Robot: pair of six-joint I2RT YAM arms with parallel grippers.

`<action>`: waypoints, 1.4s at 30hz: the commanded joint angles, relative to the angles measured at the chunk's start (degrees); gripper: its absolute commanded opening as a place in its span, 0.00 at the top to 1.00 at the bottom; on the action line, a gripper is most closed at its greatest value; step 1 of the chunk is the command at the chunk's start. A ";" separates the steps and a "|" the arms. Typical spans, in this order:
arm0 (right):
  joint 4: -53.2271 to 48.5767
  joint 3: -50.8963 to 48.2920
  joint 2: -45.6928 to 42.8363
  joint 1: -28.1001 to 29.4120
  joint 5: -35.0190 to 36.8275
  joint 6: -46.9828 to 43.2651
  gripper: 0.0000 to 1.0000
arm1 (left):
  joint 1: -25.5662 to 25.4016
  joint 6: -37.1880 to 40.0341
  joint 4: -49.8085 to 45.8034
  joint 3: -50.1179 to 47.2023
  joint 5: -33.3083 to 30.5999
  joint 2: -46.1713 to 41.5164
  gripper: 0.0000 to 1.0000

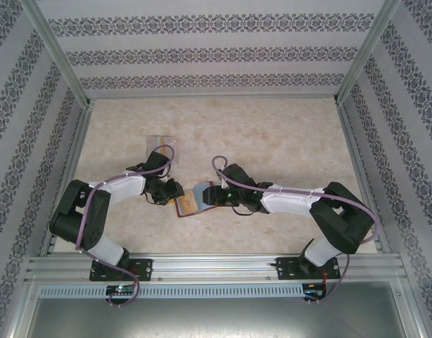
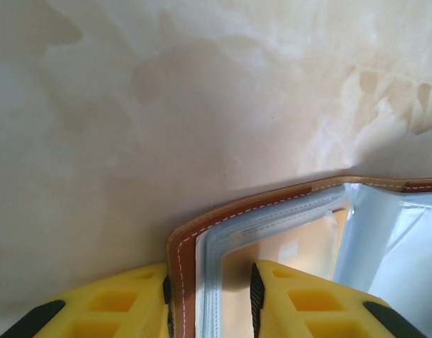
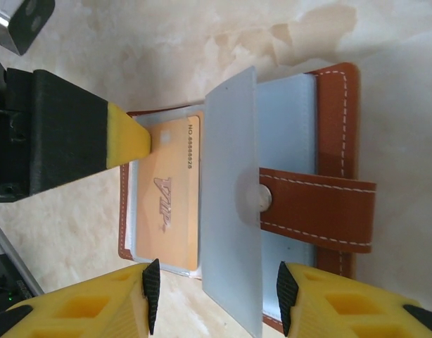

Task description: Put the credit cards into the card holder

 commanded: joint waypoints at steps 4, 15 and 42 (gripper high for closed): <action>6.21 -0.18 2.76 1.20 -4.34 1.92 0.51 | -3.45 0.93 6.58 -0.47 4.03 3.48 0.65; 8.29 6.06 7.38 5.90 -7.35 -0.11 0.52 | -2.58 -0.11 2.53 1.78 -1.09 -1.35 0.51; 2.03 6.43 -7.43 -1.69 -3.10 -12.04 0.48 | 13.78 12.22 -20.95 21.46 -16.14 -7.14 0.35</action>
